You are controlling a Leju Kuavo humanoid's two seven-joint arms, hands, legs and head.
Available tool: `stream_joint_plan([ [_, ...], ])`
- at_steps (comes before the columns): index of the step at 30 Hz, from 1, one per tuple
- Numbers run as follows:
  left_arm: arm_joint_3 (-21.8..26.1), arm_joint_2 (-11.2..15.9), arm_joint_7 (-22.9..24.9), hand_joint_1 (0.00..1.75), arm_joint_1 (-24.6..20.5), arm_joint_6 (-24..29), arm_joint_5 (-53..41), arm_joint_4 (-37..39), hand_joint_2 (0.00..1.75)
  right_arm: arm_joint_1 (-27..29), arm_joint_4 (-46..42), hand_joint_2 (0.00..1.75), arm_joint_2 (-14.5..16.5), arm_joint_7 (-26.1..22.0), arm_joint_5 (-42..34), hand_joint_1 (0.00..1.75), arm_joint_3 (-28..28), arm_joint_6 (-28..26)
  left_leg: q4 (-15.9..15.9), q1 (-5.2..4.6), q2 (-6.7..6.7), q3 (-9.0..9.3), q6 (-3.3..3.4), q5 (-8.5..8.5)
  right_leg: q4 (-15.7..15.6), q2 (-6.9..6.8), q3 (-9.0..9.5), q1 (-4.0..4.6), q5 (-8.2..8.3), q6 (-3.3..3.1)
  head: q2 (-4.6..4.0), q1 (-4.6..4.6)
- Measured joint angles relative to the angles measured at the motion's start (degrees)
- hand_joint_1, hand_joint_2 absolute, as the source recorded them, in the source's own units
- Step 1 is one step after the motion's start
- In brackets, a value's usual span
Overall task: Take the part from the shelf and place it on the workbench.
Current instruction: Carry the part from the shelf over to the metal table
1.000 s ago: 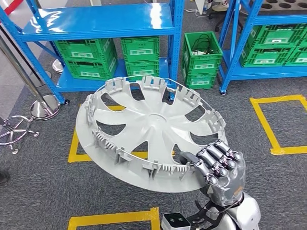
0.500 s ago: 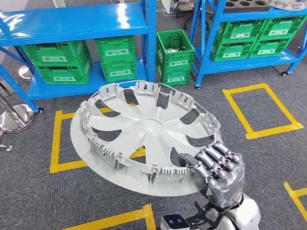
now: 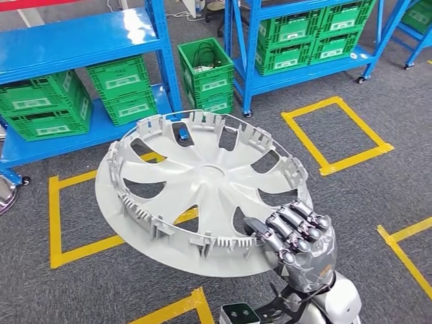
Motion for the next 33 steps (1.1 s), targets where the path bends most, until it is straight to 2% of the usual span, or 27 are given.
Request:
stream_joint_plan([
  [1,0.02,0.11,-0.02,0.00,0.01,-0.18,0.02,0.01,1.75,0.00,0.14,1.75,0.01,0.00,0.08,1.75,0.10,0.00,-1.34,0.08,-0.14,0.57,0.03,1.47,0.08,0.75,0.03,-0.02,0.01,0.03,0.00,0.00],
  [2,0.04,0.20,-0.02,0.00,-0.02,-0.28,0.02,0.01,1.75,-0.01,0.25,1.75,0.02,0.00,0.14,1.75,0.20,0.00,-4.74,0.22,-0.60,2.08,0.09,3.77,0.19,1.49,0.09,-0.05,-0.01,0.08,0.00,-0.01],
  [4,0.05,0.32,-0.03,0.00,-0.08,-0.32,0.03,0.02,1.75,-0.11,0.40,1.75,0.07,0.00,0.17,1.75,0.41,0.00,-12.54,0.64,-3.14,5.54,0.27,7.20,0.53,2.84,-0.04,-0.05,-0.05,0.40,0.00,0.03],
  [5,0.06,0.34,-0.05,0.00,-0.12,-0.37,0.04,0.03,1.75,-0.23,0.46,1.75,0.11,0.01,0.16,1.75,0.52,0.00,-14.84,0.77,-4.24,6.50,0.35,7.80,0.68,3.45,-0.33,-0.07,0.01,0.73,0.00,0.01],
  [6,0.07,0.37,-0.06,0.00,-0.14,-0.50,0.05,0.04,1.75,-0.34,0.51,1.75,0.15,0.01,0.17,1.75,0.62,-0.01,-15.79,0.81,-4.94,6.82,0.46,7.72,0.76,4.03,-0.69,-0.14,0.14,1.11,0.00,0.02],
  [8,0.08,0.38,-0.10,0.00,-0.20,-0.93,0.09,0.05,1.75,-0.45,0.57,1.75,0.21,0.01,0.18,1.75,0.74,-0.02,-16.12,0.69,-4.19,6.73,0.94,7.75,0.74,4.94,-1.47,-0.37,0.40,1.94,-0.01,0.02],
  [9,0.09,0.37,-0.15,0.00,-0.26,-1.17,0.10,0.05,1.75,-0.47,0.57,1.75,0.21,0.00,0.18,1.75,0.76,-0.02,-16.32,0.69,-3.56,6.73,1.32,7.91,1.07,4.31,-1.91,-0.40,0.14,2.25,-0.01,0.08],
  [11,0.10,0.33,-0.34,0.00,-0.38,-1.54,0.07,0.05,1.75,-0.71,0.60,1.75,0.21,0.00,0.18,1.75,0.81,-0.02,-16.70,0.76,-2.10,6.73,2.11,8.20,4.55,1.52,-3.97,-0.31,-2.03,2.71,0.00,0.29],
  [12,0.10,0.33,-0.45,0.00,-0.37,-1.71,0.02,0.05,1.75,-0.83,0.62,1.75,0.21,0.00,0.17,1.75,0.84,-0.02,-16.72,0.66,-1.33,6.70,2.32,8.22,8.09,-0.05,-5.62,-0.25,-3.85,2.88,0.00,0.39],
  [13,0.10,0.37,-0.55,0.00,-0.30,-1.86,-0.04,0.05,1.75,-0.92,0.64,1.75,0.21,0.00,0.17,1.75,0.87,-0.02,-16.71,0.56,-0.52,6.66,2.46,8.20,12.21,-0.83,-7.54,-0.26,-5.68,3.03,0.00,0.46],
  [14,0.10,0.40,-0.62,0.00,-0.22,-1.97,-0.12,0.05,1.75,-0.92,0.64,1.75,0.21,0.00,0.17,1.75,0.88,-0.02,-16.69,0.48,0.35,6.65,2.50,8.17,15.71,-1.16,-9.15,-0.27,-6.93,3.15,0.00,0.45],
  [15,0.10,0.43,-0.68,0.00,-0.18,-2.05,-0.21,0.05,1.75,-0.90,0.64,1.75,0.21,0.00,0.17,1.75,0.87,-0.02,-16.68,0.40,1.16,6.65,2.53,8.14,17.52,-1.32,-9.91,-0.27,-7.18,3.21,0.00,0.43],
  [16,0.10,0.42,-0.72,0.00,-0.20,-2.08,-0.34,0.05,1.75,-0.89,0.62,1.75,0.21,0.00,0.21,1.75,0.87,-0.02,-16.66,0.35,1.88,6.67,2.53,8.11,16.95,-1.49,-9.48,-0.25,-6.33,3.17,0.00,0.45],
  [17,0.10,0.37,-0.74,0.00,-0.28,-2.09,-0.46,0.05,1.75,-0.90,0.50,1.75,0.21,0.00,0.28,1.75,0.86,-0.02,-16.66,0.30,2.50,6.72,2.50,8.07,14.05,-1.86,-7.84,-0.22,-4.62,3.03,0.00,0.44],
  [18,0.10,0.31,-0.76,0.00,-0.39,-2.10,-0.56,0.05,1.75,-0.96,0.25,1.75,0.21,0.00,0.37,1.75,0.86,-0.02,-16.64,0.24,3.04,6.80,2.41,8.00,9.70,-2.85,-5.40,-0.12,-2.74,2.80,0.00,0.45],
  [20,0.10,0.22,-0.77,0.00,-0.55,-2.10,-0.66,0.05,1.75,-1.33,-0.56,1.75,0.21,0.00,0.60,1.75,0.88,-0.02,-16.46,-0.10,3.99,6.85,1.97,7.79,2.62,-4.82,-1.34,0.32,-0.70,2.22,-0.01,0.42],
  [21,0.10,0.20,-0.78,0.00,-0.59,-2.10,-0.68,0.05,1.75,-1.52,-1.02,1.75,0.21,0.00,0.72,1.75,0.90,-0.02,-16.38,-0.26,4.47,6.86,1.72,7.73,1.08,-5.31,-0.50,0.51,-0.50,1.95,-0.01,0.39],
  [23,0.08,0.11,-0.78,0.00,-0.66,-2.11,-0.76,0.05,1.75,-1.72,-1.85,1.75,0.21,0.00,0.99,1.75,0.93,-0.02,-16.37,-0.35,5.44,6.94,1.24,7.71,0.83,-4.38,-0.63,0.60,-0.41,1.44,-0.01,0.34],
  [24,0.07,0.06,-0.78,0.00,-0.75,-2.11,-0.86,0.05,1.75,-1.71,-2.26,1.75,0.21,0.00,1.14,1.75,0.93,-0.02,-16.19,-0.26,5.14,6.97,0.92,7.43,0.74,-3.86,-0.69,0.49,-0.23,1.15,-0.01,0.33],
  [26,0.06,-0.01,-0.78,0.00,-0.84,-2.11,-1.07,0.05,1.75,-1.78,-2.94,1.75,0.21,0.00,1.34,1.75,0.93,-0.02,-13.20,0.02,2.78,5.93,0.26,5.11,0.53,-2.82,-0.72,0.17,0.09,0.56,0.00,0.23],
  [27,0.06,-0.01,-0.78,0.00,-0.79,-2.11,-1.15,0.05,1.75,-1.82,-3.17,1.75,0.21,0.00,1.39,1.75,0.94,-0.02,-9.90,0.17,1.29,4.61,0.01,3.14,0.50,-2.28,-0.74,0.08,0.19,0.36,0.00,0.13],
  [28,0.06,-0.01,-0.78,0.00,-0.66,-2.11,-1.19,0.06,1.75,-1.85,-3.31,1.75,0.21,0.00,1.43,1.75,0.94,-0.02,-5.73,0.24,0.43,2.85,-0.11,1.06,0.51,-1.64,-0.78,0.07,0.24,0.23,0.00,0.08],
  [29,0.06,-0.01,-0.78,0.00,-0.52,-2.11,-1.20,0.07,1.75,-1.85,-3.39,1.75,0.21,0.00,1.44,1.75,0.95,-0.02,-1.88,0.27,0.13,1.15,-0.18,-0.51,0.53,-0.95,-0.82,0.09,0.27,0.16,0.00,0.03],
  [30,0.06,0.00,-0.78,0.00,-0.40,-2.11,-1.20,0.07,1.75,-1.83,-3.45,1.75,0.21,0.00,1.44,1.75,0.95,-0.02,0.50,0.27,0.03,0.05,-0.18,-1.04,0.57,-0.22,-0.85,0.12,0.30,0.12,0.00,0.03],
  [31,0.06,0.02,-0.78,0.00,-0.33,-2.11,-1.20,0.07,1.75,-1.82,-3.48,1.75,0.21,0.00,1.45,1.75,0.95,-0.02,0.77,0.27,-0.03,-0.12,-0.11,-0.40,0.63,0.54,-0.87,0.13,0.32,0.11,0.00,0.03],
  [32,0.06,0.04,-0.78,0.00,-0.34,-2.11,-1.20,0.07,1.75,-1.81,-3.50,1.75,0.21,0.00,1.45,1.75,0.95,-0.02,-1.47,0.28,-0.25,0.86,0.02,1.40,0.71,1.31,-0.86,0.13,0.34,0.13,0.00,0.03],
  [33,0.06,0.05,-0.78,0.00,-0.37,-2.11,-1.20,0.07,1.75,-1.80,-3.56,1.75,0.21,0.00,1.47,1.75,0.95,-0.02,-5.43,0.32,-0.84,2.64,0.21,3.83,0.81,2.07,-0.84,0.12,0.34,0.17,0.00,0.02],
])
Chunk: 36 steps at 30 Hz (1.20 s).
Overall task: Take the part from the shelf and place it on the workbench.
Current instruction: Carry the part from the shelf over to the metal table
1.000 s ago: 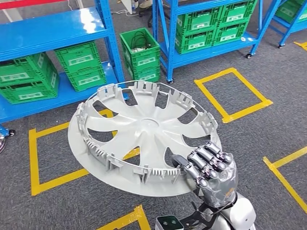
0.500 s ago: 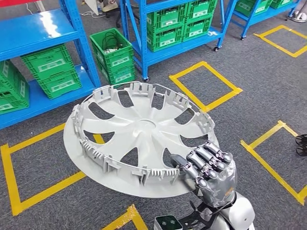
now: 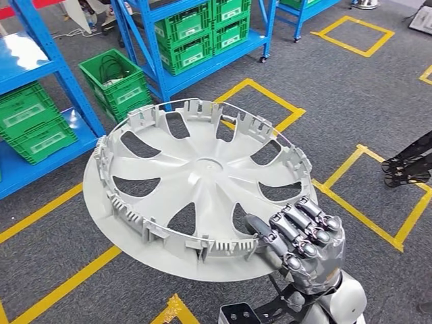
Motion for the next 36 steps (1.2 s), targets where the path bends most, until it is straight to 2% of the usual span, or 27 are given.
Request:
stream_joint_plan([
  [2,0.00,0.01,0.00,0.00,-0.08,0.00,0.00,0.00,1.75,-0.03,-0.17,1.75,0.00,0.00,0.09,1.75,0.03,0.00,-7.68,0.20,-2.46,3.41,0.44,3.05,0.28,1.36,-0.24,0.04,0.08,0.36,0.00,0.03],
  [3,0.00,-0.01,0.00,0.00,-0.09,0.01,0.00,0.00,1.75,-0.03,-0.28,1.75,-0.01,0.00,0.15,1.75,0.07,0.00,-9.66,0.22,-3.37,4.20,0.59,3.47,0.38,1.92,-0.52,-0.02,0.19,0.68,0.00,0.05],
  [4,-0.01,-0.04,0.00,0.00,-0.07,0.01,-0.01,0.00,1.75,-0.01,-0.39,1.75,-0.01,0.00,0.22,1.75,0.12,0.00,-10.30,0.19,-3.80,4.39,0.71,3.27,0.41,2.47,-0.83,-0.12,0.36,1.06,0.00,0.05],
  [6,-0.02,-0.15,0.00,0.00,-0.06,0.03,-0.02,0.00,1.75,0.11,-0.64,1.75,-0.02,0.00,0.32,1.75,0.19,0.00,-10.63,0.15,-2.74,4.33,1.13,3.53,0.36,3.32,-1.48,-0.39,0.59,1.80,0.00,0.03],
  [7,-0.03,-0.22,-0.01,0.00,-0.12,0.04,-0.02,0.00,1.75,0.13,-0.82,1.75,-0.02,0.00,0.30,1.75,0.19,0.00,-10.86,0.23,-2.10,4.36,1.49,3.71,0.85,2.71,-1.96,-0.33,0.21,2.07,0.00,0.11],
  [8,-0.04,-0.31,-0.02,0.00,-0.21,0.06,-0.02,0.00,1.75,0.06,-0.97,1.75,-0.03,0.01,0.26,1.75,0.20,0.00,-11.12,0.33,-1.39,4.39,1.83,3.90,2.27,1.46,-2.84,-0.25,-0.75,2.32,0.00,0.31],
  [10,-0.04,-0.43,-0.05,0.00,-0.27,0.08,-0.01,0.00,1.75,-0.09,-1.18,1.75,-0.04,0.01,0.13,1.75,0.24,0.00,-11.34,0.30,0.10,4.38,2.23,4.03,8.57,-1.89,-5.87,-0.11,-4.18,2.72,0.00,0.67],
  [11,-0.04,-0.43,-0.07,0.00,-0.19,0.09,0.00,0.00,1.75,-0.06,-1.18,1.75,-0.07,0.01,0.12,1.75,0.25,0.00,-11.32,0.22,0.91,4.33,2.27,4.02,12.46,-2.81,-7.68,-0.16,-5.86,2.92,0.00,0.75],
  [12,-0.04,-0.41,-0.07,0.00,-0.09,0.09,0.00,0.00,1.75,0.08,-1.17,1.75,-0.11,0.01,0.12,1.75,0.24,0.00,-11.30,0.15,1.73,4.30,2.29,3.99,15.39,-3.26,-9.02,-0.19,-6.82,3.05,0.00,0.74],
  [13,-0.04,-0.40,-0.07,0.00,-0.03,0.09,0.00,0.00,1.75,0.22,-1.17,1.75,-0.16,0.00,0.11,1.75,0.23,0.01,-11.29,0.11,2.49,4.27,2.29,3.97,16.48,-3.47,-9.42,-0.21,-6.78,3.12,0.00,0.74],
  [14,-0.04,-0.41,-0.07,0.00,-0.04,0.09,0.00,0.00,1.75,0.30,-1.16,1.75,-0.21,0.01,0.08,1.75,0.22,0.01,-11.28,0.08,3.18,4.28,2.26,3.93,15.13,-3.71,-8.55,-0.21,-5.65,3.10,0.00,0.74],
  [15,-0.04,-0.45,-0.07,0.00,-0.12,0.09,0.00,0.00,1.75,0.32,-1.17,1.75,-0.24,0.01,0.03,1.75,0.22,0.01,-11.28,0.06,3.79,4.35,2.18,3.87,11.67,-4.19,-6.54,-0.19,-3.82,3.00,0.00,0.74],
  [17,-0.04,-0.53,-0.07,0.00,-0.30,0.10,0.00,0.00,1.75,0.14,-1.18,1.75,-0.26,0.01,-0.19,1.75,0.22,0.00,-11.19,-0.18,4.79,4.57,1.81,3.62,3.52,-6.55,-1.85,0.12,-1.24,2.52,0.00,0.72],
  [18,-0.04,-0.54,-0.07,0.00,-0.35,0.10,0.01,0.00,1.75,0.03,-1.19,1.75,-0.26,0.00,-0.31,1.75,0.22,0.00,-11.12,-0.35,5.20,4.66,1.57,3.52,1.14,-7.32,-0.44,0.30,-0.78,2.17,0.00,0.67],
  [19,-0.04,-0.53,-0.07,0.00,-0.38,0.11,0.01,0.00,1.75,-0.01,-1.19,1.75,-0.26,0.00,-0.40,1.75,0.22,0.00,-11.06,-0.53,5.59,4.74,1.36,3.44,0.16,-7.70,0.13,0.47,-0.84,1.83,0.00,0.60],
  [21,-0.04,-0.55,-0.07,0.00,-0.43,0.11,0.02,0.00,1.75,0.04,-1.19,1.75,-0.27,0.00,-0.46,1.75,0.22,0.00,-11.02,-0.59,6.33,4.88,0.92,3.31,0.14,-6.48,0.07,0.48,-0.62,1.17,0.00,0.55],
  [22,-0.04,-0.57,-0.07,0.00,-0.48,0.11,0.02,0.00,1.75,0.07,-1.20,1.75,-0.27,0.00,-0.48,1.75,0.22,0.00,-10.76,-0.51,5.89,4.86,0.63,2.93,0.07,-5.94,0.01,0.38,-0.49,0.88,0.00,0.51],
  [23,-0.04,-0.58,-0.08,0.00,-0.53,0.11,0.02,0.00,1.75,0.04,-1.20,1.75,-0.27,0.00,-0.50,1.75,0.22,0.00,-9.73,-0.37,4.84,4.52,0.34,2.03,-0.02,-5.37,-0.01,0.24,-0.35,0.55,0.00,0.49],
  [25,-0.04,-0.58,-0.08,0.00,-0.48,0.11,0.02,0.00,1.75,-0.04,-1.19,1.75,-0.26,0.00,-0.55,1.75,0.25,0.00,-3.96,-0.15,2.04,2.14,-0.06,-1.44,-0.11,-4.18,-0.04,0.05,-0.17,0.02,0.00,0.29],
  [27,-0.04,-0.53,-0.08,0.00,-0.24,0.11,0.03,0.00,1.75,-0.06,-1.18,1.75,-0.26,0.00,-0.58,1.75,0.26,0.00,3.83,-0.10,0.96,-1.44,-0.13,-4.65,-0.09,-2.74,-0.07,0.08,-0.13,-0.20,0.00,0.21],
  [28,-0.04,-0.49,-0.08,0.00,-0.16,0.11,0.03,0.00,1.75,-0.04,-1.18,1.75,-0.27,0.00,-0.58,1.75,0.25,0.01,5.68,-0.11,0.85,-2.42,-0.08,-4.78,-0.06,-1.95,-0.07,0.12,-0.12,-0.22,0.00,0.21],
  [29,-0.03,-0.46,-0.08,0.00,-0.13,0.11,0.04,0.00,1.75,-0.03,-1.18,1.75,-0.27,0.00,-0.58,1.75,0.25,0.01,5.44,-0.11,0.77,-2.49,0.01,-3.80,-0.01,-1.16,-0.05,0.14,-0.11,-0.22,0.00,0.21],
  [31,-0.03,-0.42,-0.08,0.00,-0.19,0.11,0.03,0.00,1.75,-0.04,-1.19,1.75,-0.27,0.00,-0.59,1.75,0.26,0.02,-1.05,-0.04,-0.16,0.16,0.32,0.64,0.12,0.37,0.03,0.13,-0.13,-0.19,0.00,0.20],
  [33,-0.03,-0.38,-0.08,0.00,-0.24,0.11,0.04,0.01,1.75,-0.09,-1.17,1.75,-0.27,0.00,-0.60,1.75,0.26,0.02,-7.98,0.21,-3.00,3.01,0.64,3.44,0.40,1.71,-0.23,0.15,-0.10,0.15,-0.01,0.22],
  [34,-0.03,-0.37,-0.08,0.00,-0.25,0.11,0.04,0.02,1.75,-0.11,-1.17,1.75,-0.27,0.00,-0.62,1.75,0.26,0.02,-9.63,0.25,-4.04,3.61,0.73,3.72,0.47,2.31,-0.54,0.06,0.00,0.48,-0.01,0.24],
  [35,-0.03,-0.37,-0.08,0.00,-0.25,0.10,0.04,0.02,1.75,-0.10,-1.16,1.75,-0.28,0.00,-0.65,1.75,0.26,0.02,-10.22,0.21,-4.50,3.77,0.84,3.51,0.47,2.92,-0.87,-0.08,0.18,0.91,-0.01,0.23],
  [36,-0.03,-0.39,-0.07,0.00,-0.29,0.10,0.04,0.02,1.75,-0.08,-1.16,1.75,-0.28,0.00,-0.69,1.75,0.25,0.01,-10.54,0.15,-3.99,3.82,1.00,3.55,0.38,3.53,-1.14,-0.24,0.37,1.34,0.00,0.22],
])
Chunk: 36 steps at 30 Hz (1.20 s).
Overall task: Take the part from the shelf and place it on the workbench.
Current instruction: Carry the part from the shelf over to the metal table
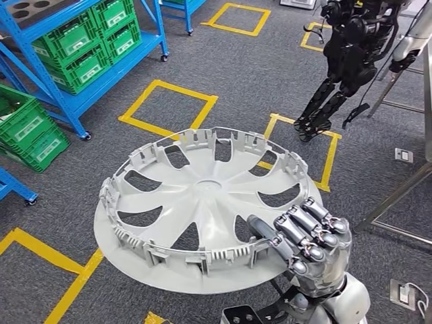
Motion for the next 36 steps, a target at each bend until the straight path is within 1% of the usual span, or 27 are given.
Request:
stream_joint_plan([
  [1,0.01,-0.04,0.01,0.00,-0.07,-0.01,0.00,0.00,1.75,0.06,0.00,1.75,-0.01,0.00,-0.05,1.75,-0.01,-0.01,-0.15,0.01,0.65,0.02,0.27,0.16,-0.01,0.06,-0.33,-0.12,0.02,0.36,0.00,-0.01],
  [3,0.01,-0.17,-0.01,0.00,-0.27,-0.03,0.00,0.00,1.75,0.02,0.01,1.75,-0.02,0.00,-0.17,1.75,-0.02,-0.01,-0.64,0.14,2.11,0.20,0.90,0.48,2.28,-2.50,-1.78,0.04,-1.43,0.95,0.00,0.25],
  [5,0.01,-0.21,-0.01,0.00,-0.26,-0.05,0.00,0.00,1.75,-0.08,0.02,1.75,-0.03,0.00,-0.27,1.75,-0.01,-0.01,-0.76,0.05,3.77,0.26,1.22,0.50,9.13,-5.96,-5.20,0.14,-4.84,1.41,0.00,0.50],
  [6,0.01,-0.16,-0.01,0.00,-0.18,-0.07,0.00,0.00,1.75,-0.09,0.06,1.75,-0.03,0.00,-0.31,1.75,0.00,0.00,-0.74,-0.03,4.64,0.26,1.27,0.46,13.07,-6.63,-7.12,0.08,-6.35,1.60,0.00,0.54],
  [7,0.01,-0.11,0.00,0.00,-0.10,-0.09,0.00,0.00,1.75,-0.07,0.11,1.75,-0.04,0.00,-0.32,1.75,-0.02,0.00,-0.74,-0.08,5.50,0.26,1.31,0.41,15.76,-6.91,-8.44,0.03,-7.04,1.73,0.00,0.52],
  [8,0.01,-0.07,0.01,0.00,-0.10,-0.10,0.00,0.00,1.75,-0.06,0.17,1.75,-0.06,0.00,-0.33,1.75,-0.04,0.01,-0.73,-0.12,6.27,0.27,1.33,0.37,16.37,-7.06,-8.71,0.01,-6.66,1.79,0.00,0.53],
  [9,0.01,-0.09,0.01,0.00,-0.17,-0.11,0.00,0.00,1.75,-0.05,0.23,1.75,-0.07,0.00,-0.33,1.75,-0.06,0.01,-0.72,-0.13,6.95,0.33,1.29,0.30,14.43,-7.29,-7.63,0.01,-5.24,1.76,0.00,0.55],
  [11,0.01,-0.16,0.01,0.00,-0.36,-0.12,0.00,0.00,1.75,-0.09,0.28,1.75,-0.09,0.00,-0.33,1.75,-0.07,0.01,-0.72,-0.23,8.07,0.54,1.03,0.09,6.09,-9.09,-3.02,0.26,-1.86,1.45,0.00,0.55],
  [12,0.01,-0.17,0.01,0.00,-0.43,-0.12,-0.01,0.00,1.75,-0.14,0.28,1.75,-0.09,0.00,-0.33,1.75,-0.05,0.00,-0.67,-0.37,8.50,0.63,0.79,-0.04,2.51,-9.96,-0.95,0.44,-0.87,1.09,0.00,0.52],
  [13,0.00,-0.17,0.01,0.00,-0.48,-0.13,-0.01,0.00,1.75,-0.20,0.28,1.75,-0.09,0.00,-0.34,1.75,-0.03,-0.01,-0.63,-0.52,8.89,0.71,0.55,-0.14,0.35,-10.59,0.32,0.62,-0.52,0.72,0.00,0.49],
  [14,-0.01,-0.17,0.02,0.00,-0.50,-0.14,-0.02,0.00,1.75,-0.21,0.28,1.75,-0.09,0.00,-0.33,1.75,-0.02,-0.01,-0.62,-0.66,9.28,0.78,0.31,-0.20,-0.34,-10.69,0.70,0.80,-0.70,0.35,0.00,0.44],
  [16,-0.02,-0.20,0.05,0.00,-0.56,-0.16,-0.04,0.00,1.75,-0.17,0.29,1.75,-0.09,0.00,-0.32,1.75,-0.01,-0.01,-0.65,-0.67,10.04,0.97,-0.20,-0.37,-0.48,-9.49,0.67,0.74,-0.43,-0.32,0.00,0.39],
  [18,-0.03,-0.24,0.07,0.00,-0.70,-0.16,-0.05,-0.01,1.75,-0.19,0.29,1.75,-0.09,0.00,-0.31,1.75,-0.01,-0.01,1.13,-0.47,8.68,0.49,-0.78,-1.95,-0.75,-8.43,0.73,0.50,-0.13,-0.98,0.00,0.25],
  [20,-0.04,-0.25,0.09,0.00,-0.74,-0.16,-0.07,-0.01,1.75,-0.26,0.31,1.75,-0.09,0.00,-0.29,1.75,0.04,-0.01,7.56,-0.28,6.01,-2.15,-1.13,-5.62,-0.86,-7.33,0.77,0.35,0.01,-1.44,0.00,-0.02],
  [21,-0.04,-0.23,0.12,0.00,-0.66,-0.16,-0.08,0.00,1.75,-0.28,0.33,1.75,-0.09,0.00,-0.27,1.75,0.06,0.00,11.61,-0.26,5.27,-3.98,-1.19,-7.43,-0.85,-6.72,0.76,0.37,0.01,-1.57,0.00,-0.10],
  [22,-0.04,-0.20,0.16,0.00,-0.55,-0.16,-0.09,0.00,1.75,-0.27,0.38,1.75,-0.09,0.00,-0.26,1.75,0.08,0.01,14.83,-0.25,4.92,-5.52,-1.21,-8.43,-0.82,-5.99,0.78,0.40,0.01,-1.61,0.00,-0.12],
  [23,-0.04,-0.17,0.20,0.00,-0.46,-0.15,-0.10,0.00,1.75,-0.26,0.43,1.75,-0.09,0.00,-0.25,1.75,0.08,0.01,16.19,-0.26,4.77,-6.30,-1.19,-8.26,-0.76,-5.21,0.79,0.42,0.00,-1.62,0.00,-0.12],
  [24,-0.04,-0.14,0.23,0.00,-0.43,-0.15,-0.12,0.00,1.75,-0.26,0.47,1.75,-0.09,0.00,-0.23,1.75,0.08,0.01,15.19,-0.25,4.66,-6.03,-1.12,-6.92,-0.67,-4.44,0.81,0.41,0.00,-1.61,0.00,-0.12],
  [25,-0.04,-0.12,0.25,0.00,-0.45,-0.14,-0.13,0.00,1.75,-0.26,0.50,1.75,-0.09,0.00,-0.21,1.75,0.08,0.00,12.07,-0.19,4.24,-4.80,-1.01,-4.64,-0.53,-3.63,0.84,0.40,-0.03,-1.57,0.00,-0.12],
  [27,-0.04,-0.10,0.25,0.00,-0.53,-0.13,-0.13,0.00,1.75,-0.29,0.51,1.75,-0.09,0.00,-0.20,1.75,0.11,0.00,4.31,0.08,1.97,-1.54,-0.73,-0.95,-0.11,-2.25,0.71,0.37,-0.14,-1.31,-0.01,-0.12],
  [28,-0.04,-0.11,0.27,0.00,-0.56,-0.13,-0.13,0.00,1.75,-0.33,0.51,1.75,-0.09,0.00,-0.20,1.75,0.13,0.01,1.72,0.17,0.94,-0.45,-0.62,-0.14,0.09,-1.64,0.49,0.35,-0.14,-1.04,-0.01,-0.13],
  [29,-0.04,-0.11,0.29,0.00,-0.57,-0.13,-0.13,0.00,1.75,-0.35,0.52,1.75,-0.09,0.00,-0.19,1.75,0.14,0.01,0.61,0.16,0.30,-0.02,-0.49,-0.13,0.21,-1.09,0.21,0.28,-0.09,-0.70,-0.01,-0.14],
  [31,-0.05,-0.16,0.35,0.00,-0.62,-0.13,-0.13,0.00,1.75,-0.33,0.52,1.75,-0.09,0.00,-0.18,1.75,0.15,0.00,0.24,-0.01,0.93,0.00,-0.09,-0.15,0.20,-0.23,-0.35,0.05,0.11,0.03,0.00,-0.16],
  [32,-0.06,-0.18,0.36,0.00,-0.68,-0.11,-0.13,0.00,1.75,-0.29,0.51,1.75,-0.10,0.00,-0.20,1.75,0.14,-0.01,0.06,-0.01,1.46,0.03,0.23,0.00,0.42,-0.74,-0.70,0.00,-0.06,0.34,-0.01,-0.13],
  [34,-0.06,-0.26,0.36,0.00,-0.85,-0.10,-0.13,0.00,1.75,-0.41,0.51,1.75,-0.12,0.00,-0.25,1.75,0.16,-0.01,-0.31,0.10,2.58,0.10,0.94,0.29,3.29,-3.72,-2.35,0.10,-1.80,0.83,-0.01,0.09],
  [35,-0.06,-0.24,0.36,0.00,-0.84,-0.10,-0.12,0.00,1.75,-0.49,0.52,1.75,-0.13,0.00,-0.26,1.75,0.21,-0.01,-0.33,0.07,3.13,0.10,1.12,0.32,6.46,-5.49,-3.85,0.13,-3.47,1.02,-0.01,0.19],
  [36,-0.06,-0.20,0.36,0.00,-0.76,-0.10,-0.11,0.00,1.75,-0.59,0.52,1.75,-0.14,0.00,-0.22,1.75,0.28,-0.01,-0.31,0.03,3.66,0.06,1.23,0.31,10.32,-6.54,-5.64,0.11,-5.28,1.21,-0.01,0.27],
])
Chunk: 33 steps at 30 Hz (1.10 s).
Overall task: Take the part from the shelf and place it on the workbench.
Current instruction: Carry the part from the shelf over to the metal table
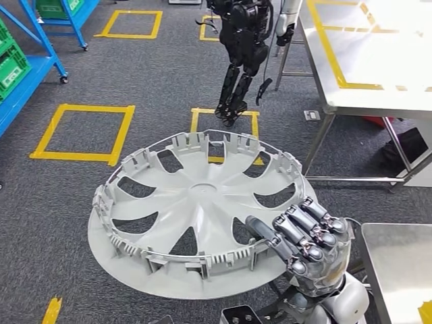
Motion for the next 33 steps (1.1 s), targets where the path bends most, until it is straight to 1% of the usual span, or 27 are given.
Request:
stream_joint_plan([
  [1,0.00,0.06,0.00,0.00,0.11,0.00,0.02,0.00,1.75,-0.04,0.00,1.75,-0.02,0.00,0.10,1.75,0.07,0.01,0.01,-0.02,0.57,-0.03,0.01,-0.01,3.69,-0.42,-1.72,-0.07,-1.48,0.17,0.00,0.00],
  [2,0.00,0.12,0.00,0.00,0.20,0.00,0.03,0.00,1.75,-0.06,0.00,1.75,-0.04,0.00,0.25,1.75,0.14,0.01,0.02,-0.03,1.03,-0.04,0.01,-0.02,6.04,-0.53,-2.81,-0.13,-2.11,0.27,0.00,-0.01],
  [3,0.00,0.16,0.00,0.00,0.23,0.00,0.04,0.00,1.75,-0.11,-0.01,1.75,-0.07,0.00,0.44,1.75,0.18,0.02,0.03,-0.03,1.36,-0.05,-0.01,-0.04,6.38,-0.58,-2.91,-0.17,-1.70,0.31,0.01,0.00],
  [4,0.00,0.16,0.00,0.00,0.21,0.00,0.05,0.00,1.75,-0.19,-0.02,1.75,-0.09,0.00,0.63,1.75,0.19,0.01,0.04,-0.02,1.58,-0.03,-0.06,-0.07,4.44,-0.64,-1.81,-0.21,-0.30,0.30,0.01,-0.01],
  [5,0.00,0.15,0.00,0.00,0.15,0.00,0.05,0.00,1.75,-0.31,-0.07,1.75,-0.11,0.00,0.78,1.75,0.20,0.01,0.05,-0.02,1.70,0.01,-0.16,-0.12,0.77,-0.77,0.20,-0.24,1.62,0.24,0.01,0.00],
  [6,0.00,0.14,0.00,0.00,0.09,0.00,0.05,0.00,1.75,-0.52,-0.14,1.75,-0.11,0.00,0.87,1.75,0.22,0.00,0.10,-0.08,1.76,0.01,-0.36,-0.20,-3.27,-0.98,2.42,-0.21,3.07,0.15,0.01,0.00],
  [7,0.00,0.15,0.00,0.00,0.02,0.00,0.04,0.00,1.75,-0.80,-0.27,1.75,-0.12,0.00,0.91,1.75,0.29,-0.01,0.24,-0.21,1.78,-0.06,-0.62,-0.29,-6.73,-1.10,4.38,-0.16,3.99,-0.04,0.01,-0.02],
  [8,-0.01,0.16,0.00,0.00,-0.02,-0.01,0.03,0.00,1.75,-1.10,-0.44,1.75,-0.12,0.00,0.92,1.75,0.37,-0.01,0.32,-0.32,1.79,-0.15,-0.95,-0.32,-8.83,-1.19,5.56,-0.09,4.29,-0.27,0.00,-0.06],
  [9,-0.01,0.19,0.00,0.00,-0.05,-0.02,0.02,0.00,1.75,-1.34,-0.63,1.75,-0.12,0.00,0.93,1.75,0.46,-0.01,0.45,-0.46,1.81,-0.26,-1.13,-0.41,-9.66,-1.18,6.02,-0.05,4.14,-0.47,0.00,-0.12],
  [10,-0.02,0.21,0.00,0.00,-0.04,-0.03,-0.02,0.00,1.75,-1.52,-0.81,1.75,-0.12,0.00,0.97,1.75,0.57,-0.01,0.53,-0.51,1.81,-0.32,-0.95,-0.40,-9.88,-1.08,6.17,-0.05,4.19,-0.65,0.00,-0.19],
  [13,-0.04,0.25,0.05,0.00,-0.03,-0.04,-0.09,0.00,1.75,-1.80,-1.15,1.75,-0.12,0.00,1.08,1.75,0.71,0.00,0.36,-0.52,1.82,-0.20,0.18,-0.24,-9.89,-0.98,6.12,0.01,4.27,-0.75,0.01,-0.32],
  [15,-0.04,0.27,0.14,0.00,-0.07,-0.03,-0.10,0.00,1.75,-1.99,-1.23,1.75,-0.12,0.00,1.12,1.75,0.73,0.00,0.11,-0.50,1.82,-0.07,0.30,-0.12,-9.88,-0.95,6.13,0.10,4.21,-0.94,0.01,-0.34],
  [17,-0.04,0.28,0.19,0.00,-0.07,-0.03,-0.10,0.00,1.75,-2.13,-1.29,1.75,-0.12,0.00,1.14,1.75,0.77,0.00,-0.13,-0.46,1.82,0.03,0.18,0.01,-9.87,-0.94,6.13,0.20,4.16,-1.22,0.01,-0.34],
  [19,-0.04,0.28,0.25,0.00,-0.06,-0.03,-0.10,0.00,1.75,-2.21,-1.36,1.75,-0.12,0.00,1.13,1.75,0.80,0.01,-0.29,-0.40,1.82,0.07,-0.13,0.13,-9.84,-0.96,6.12,0.31,4.13,-1.45,0.01,-0.33],
  [20,-0.05,0.28,0.29,0.00,-0.06,-0.03,-0.10,0.00,1.75,-2.23,-1.38,1.75,-0.12,0.00,1.11,1.75,0.81,0.00,-0.33,-0.35,1.82,0.07,-0.39,0.16,-9.83,-0.97,6.12,0.36,4.12,-1.51,0.01,-0.33],
  [23,-0.07,0.28,0.46,0.00,-0.05,-0.01,-0.10,0.00,1.75,-2.33,-1.38,1.75,-0.12,0.00,1.02,1.75,0.85,-0.01,-0.39,-0.17,1.82,0.08,-1.47,0.16,-9.79,-0.97,6.11,0.50,4.10,-1.65,0.01,-0.31],
  [25,-0.08,0.27,0.49,0.00,-0.04,0.05,-0.10,0.00,1.75,-2.36,-1.38,1.75,-0.13,0.00,0.92,1.75,0.95,0.01,-0.40,-0.10,1.82,0.07,-1.85,0.13,-9.78,-0.97,6.11,0.53,4.10,-1.68,0.01,-0.30],
  [33,-0.09,0.26,0.70,0.00,-0.02,0.64,-0.10,0.00,1.75,-2.36,-1.38,1.75,-0.14,0.00,0.67,1.75,1.29,-0.01,-0.28,-0.27,1.82,0.04,-1.96,0.06,-9.78,-0.99,6.19,0.37,4.14,-1.63,0.01,-0.28],
])
